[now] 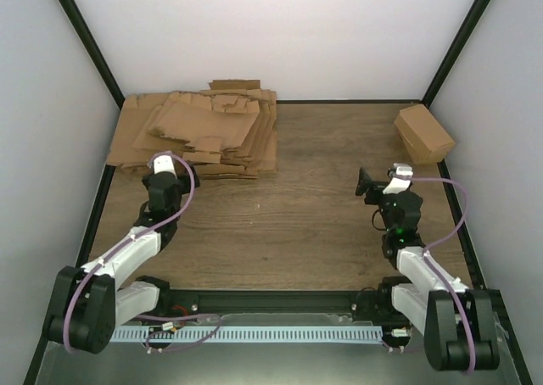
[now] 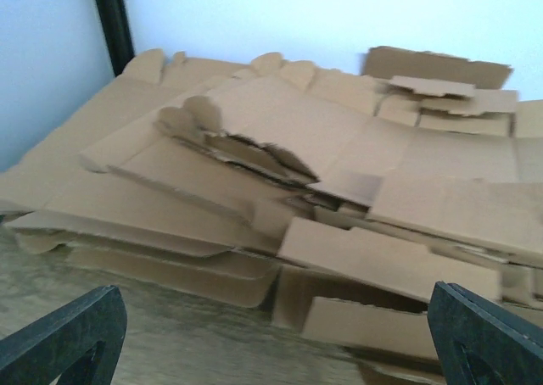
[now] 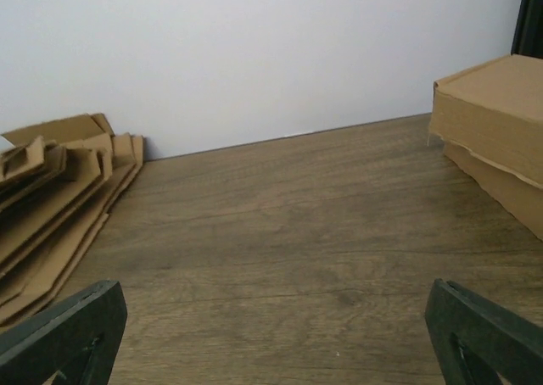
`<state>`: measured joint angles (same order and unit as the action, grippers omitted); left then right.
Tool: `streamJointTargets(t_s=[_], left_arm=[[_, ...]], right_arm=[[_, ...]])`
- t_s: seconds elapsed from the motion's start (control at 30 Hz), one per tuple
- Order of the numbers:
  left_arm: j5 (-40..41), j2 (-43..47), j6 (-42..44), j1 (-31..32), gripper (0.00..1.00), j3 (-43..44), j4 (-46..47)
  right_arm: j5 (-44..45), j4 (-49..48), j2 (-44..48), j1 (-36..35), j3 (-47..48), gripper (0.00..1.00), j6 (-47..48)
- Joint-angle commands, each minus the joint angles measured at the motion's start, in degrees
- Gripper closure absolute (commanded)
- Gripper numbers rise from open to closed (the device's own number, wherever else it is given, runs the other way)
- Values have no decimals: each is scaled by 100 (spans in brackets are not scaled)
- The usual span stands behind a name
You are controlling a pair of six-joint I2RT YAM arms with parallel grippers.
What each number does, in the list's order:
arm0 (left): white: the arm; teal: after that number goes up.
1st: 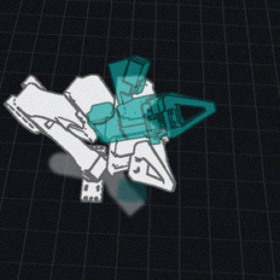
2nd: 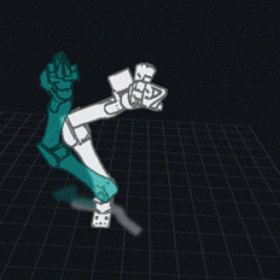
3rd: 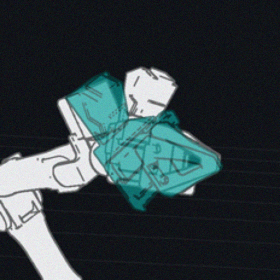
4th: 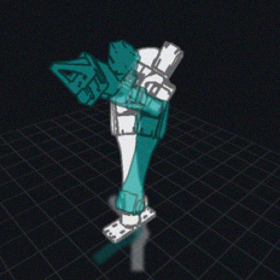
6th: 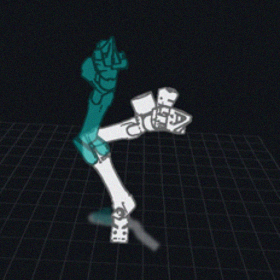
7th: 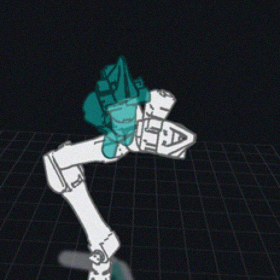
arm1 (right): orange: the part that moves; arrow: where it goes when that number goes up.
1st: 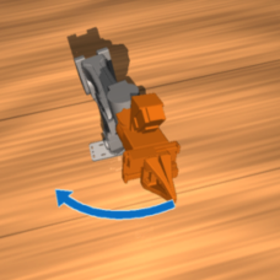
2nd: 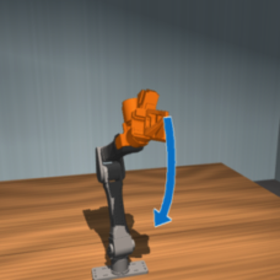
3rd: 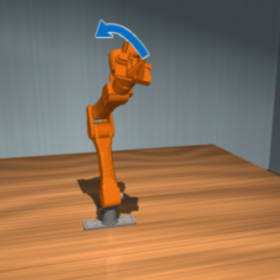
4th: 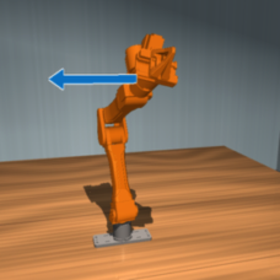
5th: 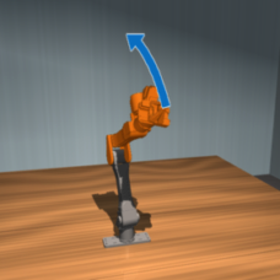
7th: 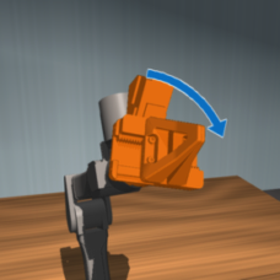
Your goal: Fold the paper box
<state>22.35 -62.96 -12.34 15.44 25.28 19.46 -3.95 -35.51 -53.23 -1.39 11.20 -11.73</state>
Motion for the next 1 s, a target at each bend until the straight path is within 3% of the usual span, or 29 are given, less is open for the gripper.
streamJointTargets(t_s=[0.0,0.4,0.57,0.77,0.97], left_arm=[[60,-228,316,-339,0,-318,1249],[-546,-1124,649,-1204,0,-337,2225],[-674,-1550,703,-1243,0,-396,2516],[-613,-1863,812,-1259,0,-339,2688],[-618,-1886,791,-1284,0,-305,2651]], right_arm=[[287,-797,-613,-32,217,0,271],[75,-2044,-2349,227,355,0,190],[180,-1733,-2735,235,757,0,362],[24,-2715,-2991,235,501,0,735],[-385,-2402,-3353,234,856,0,934]])
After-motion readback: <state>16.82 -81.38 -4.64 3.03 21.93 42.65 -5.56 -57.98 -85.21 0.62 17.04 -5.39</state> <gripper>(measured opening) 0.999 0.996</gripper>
